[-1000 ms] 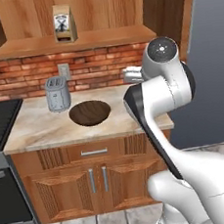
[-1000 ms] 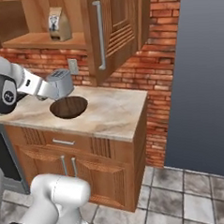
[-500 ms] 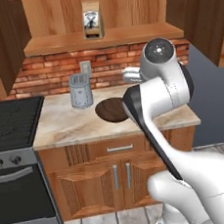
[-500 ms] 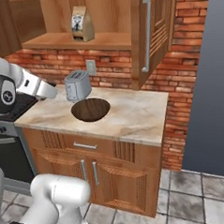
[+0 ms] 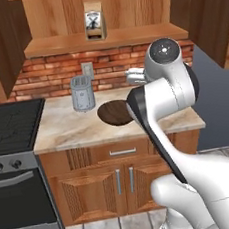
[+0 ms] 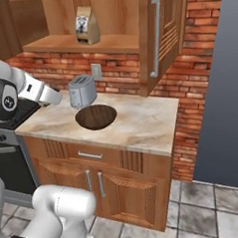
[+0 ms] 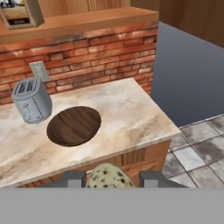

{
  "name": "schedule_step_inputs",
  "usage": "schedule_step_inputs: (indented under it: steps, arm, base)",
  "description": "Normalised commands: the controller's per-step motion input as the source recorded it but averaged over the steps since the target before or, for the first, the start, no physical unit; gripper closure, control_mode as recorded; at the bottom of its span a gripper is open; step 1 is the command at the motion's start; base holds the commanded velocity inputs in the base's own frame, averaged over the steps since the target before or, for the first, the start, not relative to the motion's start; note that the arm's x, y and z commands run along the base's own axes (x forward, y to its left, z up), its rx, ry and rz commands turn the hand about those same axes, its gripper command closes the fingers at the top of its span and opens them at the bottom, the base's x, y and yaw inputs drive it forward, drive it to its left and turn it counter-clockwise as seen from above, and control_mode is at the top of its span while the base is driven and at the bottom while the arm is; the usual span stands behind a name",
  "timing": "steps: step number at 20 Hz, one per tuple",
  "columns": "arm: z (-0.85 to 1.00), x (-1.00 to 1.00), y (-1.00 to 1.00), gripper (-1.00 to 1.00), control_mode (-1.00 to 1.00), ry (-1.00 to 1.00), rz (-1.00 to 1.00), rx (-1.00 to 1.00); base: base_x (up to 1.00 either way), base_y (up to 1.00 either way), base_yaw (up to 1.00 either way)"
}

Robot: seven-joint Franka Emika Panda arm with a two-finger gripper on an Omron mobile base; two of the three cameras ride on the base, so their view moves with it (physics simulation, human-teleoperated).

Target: Pick the egg and butter from the fridge and place them by the bowl for mixing.

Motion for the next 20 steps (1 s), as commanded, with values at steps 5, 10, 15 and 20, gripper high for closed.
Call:
schedule_step_inputs:
  steps: [5, 10, 15, 20]
  arm:
    - [0.00, 0.00, 0.00, 1.00, 1.00, 0.00, 0.00, 0.00]
    - [0.00, 0.00, 0.00, 1.00, 1.00, 0.00, 0.00, 0.00]
    - [0.00, 0.00, 0.00, 1.00, 1.00, 0.00, 0.00, 0.00]
    - [0.00, 0.00, 0.00, 1.00, 1.00, 0.00, 0.00, 0.00]
  base:
    - [0.36, -0.09, 0.00]
    - [0.39, 0.00, -0.11]
    - [0.48, 0.33, -0.22]
    - [0.61, 0.20, -0.20]
